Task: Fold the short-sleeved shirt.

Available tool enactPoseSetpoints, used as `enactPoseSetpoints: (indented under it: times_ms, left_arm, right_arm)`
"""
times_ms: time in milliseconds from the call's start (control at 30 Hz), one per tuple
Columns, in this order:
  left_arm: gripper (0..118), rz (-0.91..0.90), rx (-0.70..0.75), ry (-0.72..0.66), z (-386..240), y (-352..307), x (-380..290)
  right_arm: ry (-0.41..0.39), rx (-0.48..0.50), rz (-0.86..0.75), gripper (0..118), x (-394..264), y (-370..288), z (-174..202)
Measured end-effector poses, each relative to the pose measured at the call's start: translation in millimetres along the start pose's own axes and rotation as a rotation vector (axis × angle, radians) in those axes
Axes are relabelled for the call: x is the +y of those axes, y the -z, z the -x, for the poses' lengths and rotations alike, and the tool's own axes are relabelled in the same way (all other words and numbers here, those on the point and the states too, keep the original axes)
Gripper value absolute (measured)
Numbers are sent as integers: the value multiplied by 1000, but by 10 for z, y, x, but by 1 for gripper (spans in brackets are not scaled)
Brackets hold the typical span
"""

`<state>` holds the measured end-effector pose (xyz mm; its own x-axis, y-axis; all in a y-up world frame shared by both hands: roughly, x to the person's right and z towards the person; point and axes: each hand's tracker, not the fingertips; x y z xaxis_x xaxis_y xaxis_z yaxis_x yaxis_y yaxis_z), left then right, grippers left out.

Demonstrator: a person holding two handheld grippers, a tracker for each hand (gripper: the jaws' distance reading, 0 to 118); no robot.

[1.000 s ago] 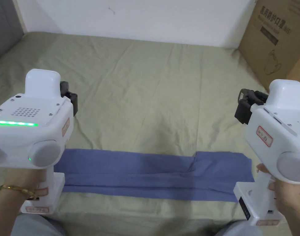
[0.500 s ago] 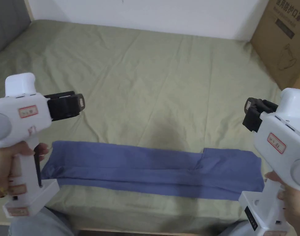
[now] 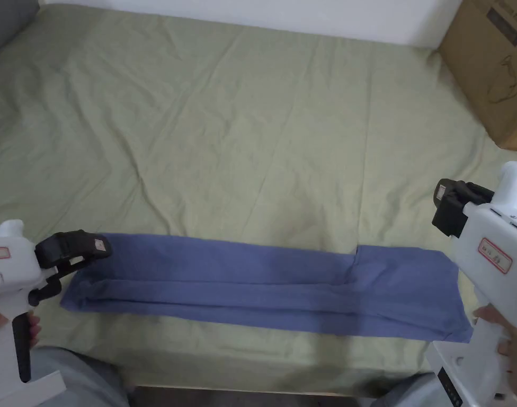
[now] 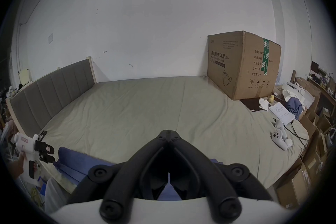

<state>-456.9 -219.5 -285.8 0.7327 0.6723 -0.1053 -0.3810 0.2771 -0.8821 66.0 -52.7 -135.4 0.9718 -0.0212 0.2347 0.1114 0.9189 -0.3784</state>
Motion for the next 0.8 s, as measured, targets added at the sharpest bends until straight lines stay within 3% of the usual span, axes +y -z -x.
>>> enactPoseSetpoints:
  times_ms: [133,233,267,333,400,433,567,667,800]
  left_arm:
    - [103,35,102,10,7,174,-80]
    - [91,-9,53,2,-27,104,-123]
    - [76,-4,22,-16,-37,100,-134]
    - [32,5,50,-27,-46,132,-135]
    - [24,13,100,-1,-81,205,-193]
    - [10,17,128,9,-98,222,-198]
    - [9,-18,180,-6,-283,148,-193]
    - [8,-70,214,114,-548,-69,-169]
    - [8,-144,263,379,-1085,-376,-199]
  right_arm:
    - [7,-1,12,0,1,7,-1]
    - [9,-2,16,0,-1,3,-2]
    - [8,-2,19,0,-2,8,0]
    - [6,-2,23,0,-9,19,6]
    - [8,0,28,0,-13,27,12]
    - [7,0,29,0,-15,26,15]
    - [-2,5,34,0,-22,8,7]
    - [-5,14,39,0,-31,-14,0]
    - [-2,25,33,0,-38,-43,0]
